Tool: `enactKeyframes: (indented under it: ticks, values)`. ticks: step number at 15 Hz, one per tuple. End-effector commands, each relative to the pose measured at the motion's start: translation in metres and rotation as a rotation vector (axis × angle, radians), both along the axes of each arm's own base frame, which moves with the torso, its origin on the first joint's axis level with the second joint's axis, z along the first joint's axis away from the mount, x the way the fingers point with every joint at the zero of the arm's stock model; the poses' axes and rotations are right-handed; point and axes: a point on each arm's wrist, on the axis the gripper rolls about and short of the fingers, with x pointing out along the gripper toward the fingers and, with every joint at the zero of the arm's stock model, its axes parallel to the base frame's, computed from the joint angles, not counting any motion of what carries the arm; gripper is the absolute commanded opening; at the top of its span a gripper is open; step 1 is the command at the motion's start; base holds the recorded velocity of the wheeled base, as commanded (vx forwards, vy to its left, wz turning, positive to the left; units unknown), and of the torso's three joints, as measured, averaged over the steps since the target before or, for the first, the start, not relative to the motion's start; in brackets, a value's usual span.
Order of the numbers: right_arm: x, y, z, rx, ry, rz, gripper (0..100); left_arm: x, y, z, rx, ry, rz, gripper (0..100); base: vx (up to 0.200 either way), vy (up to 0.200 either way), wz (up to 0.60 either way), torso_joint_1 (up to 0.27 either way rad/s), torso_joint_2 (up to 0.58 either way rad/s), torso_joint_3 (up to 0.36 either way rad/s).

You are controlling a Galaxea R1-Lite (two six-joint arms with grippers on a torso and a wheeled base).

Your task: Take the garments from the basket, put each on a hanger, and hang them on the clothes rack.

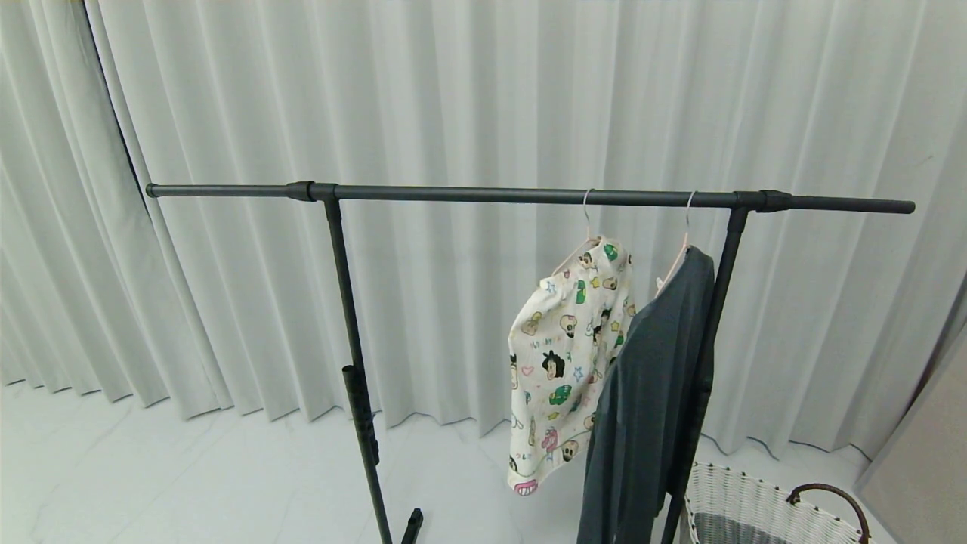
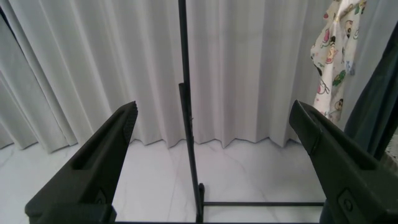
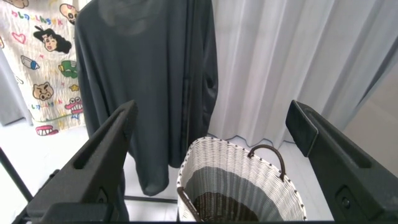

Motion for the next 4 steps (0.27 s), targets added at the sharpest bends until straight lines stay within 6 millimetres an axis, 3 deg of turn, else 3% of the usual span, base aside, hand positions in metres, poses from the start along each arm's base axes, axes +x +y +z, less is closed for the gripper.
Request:
enactKeyframes:
  ticks: [1, 4]
  values:
    - [-0.0001, 0.0000, 0.0000, -0.003, -0.002, 0.000, 100, 0.0000, 0.0000, 0.0000, 0.000, 0.000, 0.001, 100, 0.000, 0.000, 0.00, 0.000, 0.00, 0.000]
    - [-0.0001, 0.0000, 0.0000, -0.011, -0.002, 0.001, 100, 0.0000, 0.0000, 0.0000, 0.000, 0.000, 0.001, 100, 0.000, 0.000, 0.00, 0.000, 0.00, 0.000]
